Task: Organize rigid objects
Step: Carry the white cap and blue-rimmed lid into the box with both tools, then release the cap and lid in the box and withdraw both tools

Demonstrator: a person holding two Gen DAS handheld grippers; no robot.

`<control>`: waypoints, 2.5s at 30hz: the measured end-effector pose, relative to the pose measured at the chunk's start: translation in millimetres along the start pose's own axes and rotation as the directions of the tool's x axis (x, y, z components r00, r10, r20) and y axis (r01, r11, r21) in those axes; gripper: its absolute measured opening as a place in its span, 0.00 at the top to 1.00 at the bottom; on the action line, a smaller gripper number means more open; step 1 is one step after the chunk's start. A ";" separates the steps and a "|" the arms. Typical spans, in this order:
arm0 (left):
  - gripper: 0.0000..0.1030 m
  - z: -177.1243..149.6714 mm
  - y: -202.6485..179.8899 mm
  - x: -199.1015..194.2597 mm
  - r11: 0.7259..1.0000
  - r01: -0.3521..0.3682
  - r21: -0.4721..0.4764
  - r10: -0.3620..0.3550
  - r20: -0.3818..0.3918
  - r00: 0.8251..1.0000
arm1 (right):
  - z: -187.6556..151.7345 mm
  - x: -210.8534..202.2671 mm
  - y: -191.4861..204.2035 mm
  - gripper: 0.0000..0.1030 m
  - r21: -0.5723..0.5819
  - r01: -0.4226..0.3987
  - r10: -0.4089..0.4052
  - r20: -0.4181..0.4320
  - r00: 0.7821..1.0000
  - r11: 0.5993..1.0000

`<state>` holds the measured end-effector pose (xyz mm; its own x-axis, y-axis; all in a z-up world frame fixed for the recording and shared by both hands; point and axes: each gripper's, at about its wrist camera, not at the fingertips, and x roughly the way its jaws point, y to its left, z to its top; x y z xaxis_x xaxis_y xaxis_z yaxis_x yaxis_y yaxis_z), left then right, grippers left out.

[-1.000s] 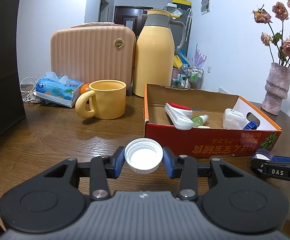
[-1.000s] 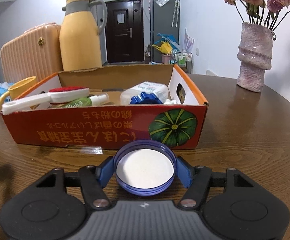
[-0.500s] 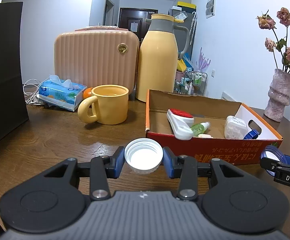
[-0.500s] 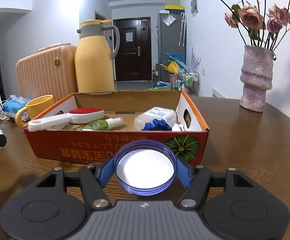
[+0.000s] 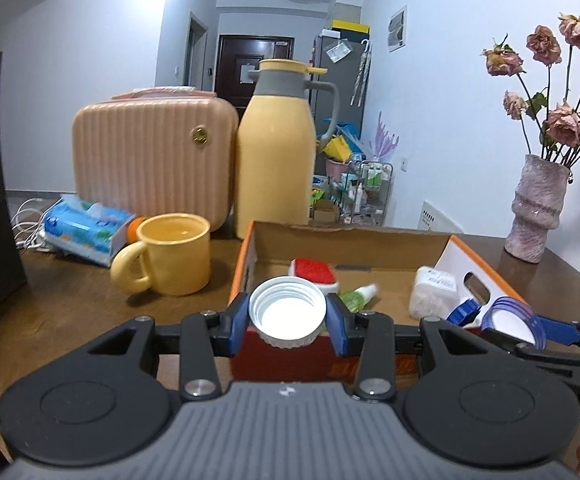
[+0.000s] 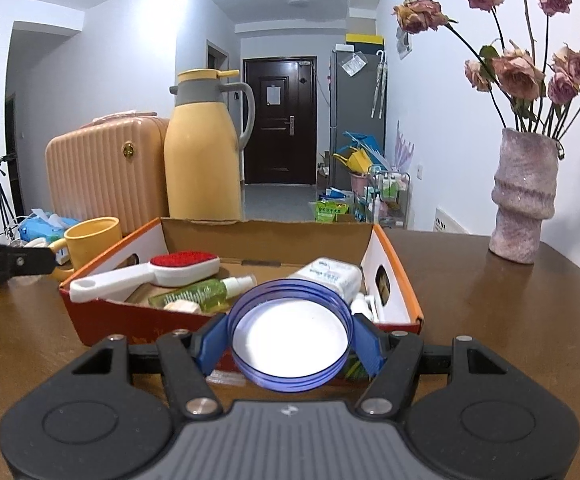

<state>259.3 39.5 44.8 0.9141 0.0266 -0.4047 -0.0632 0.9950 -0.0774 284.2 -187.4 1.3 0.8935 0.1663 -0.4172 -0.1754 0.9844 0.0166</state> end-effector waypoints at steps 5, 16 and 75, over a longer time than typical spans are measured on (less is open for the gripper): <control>0.61 10.3 -14.3 12.2 1.000 0.012 -0.006 -0.012 0.007 1.000 | 9.6 5.5 -1.7 0.37 -0.009 -0.005 0.005 0.018 1.000 1.000; 0.61 23.3 -36.5 48.1 1.000 0.010 -0.010 -0.010 0.011 1.000 | 23.3 30.6 -3.6 0.37 -0.027 -0.010 0.012 0.038 0.999 1.000; 0.00 38.6 -32.8 104.4 0.999 -0.042 -0.015 0.042 0.021 0.999 | 36.8 87.7 -25.6 0.00 0.011 0.041 -0.041 0.010 0.999 0.999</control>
<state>372.3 13.3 40.2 0.9187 0.0706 -0.3885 -0.1076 0.9914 -0.0745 382.3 -195.9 -2.4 0.9042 0.1260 -0.4081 -0.1337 0.9910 0.0098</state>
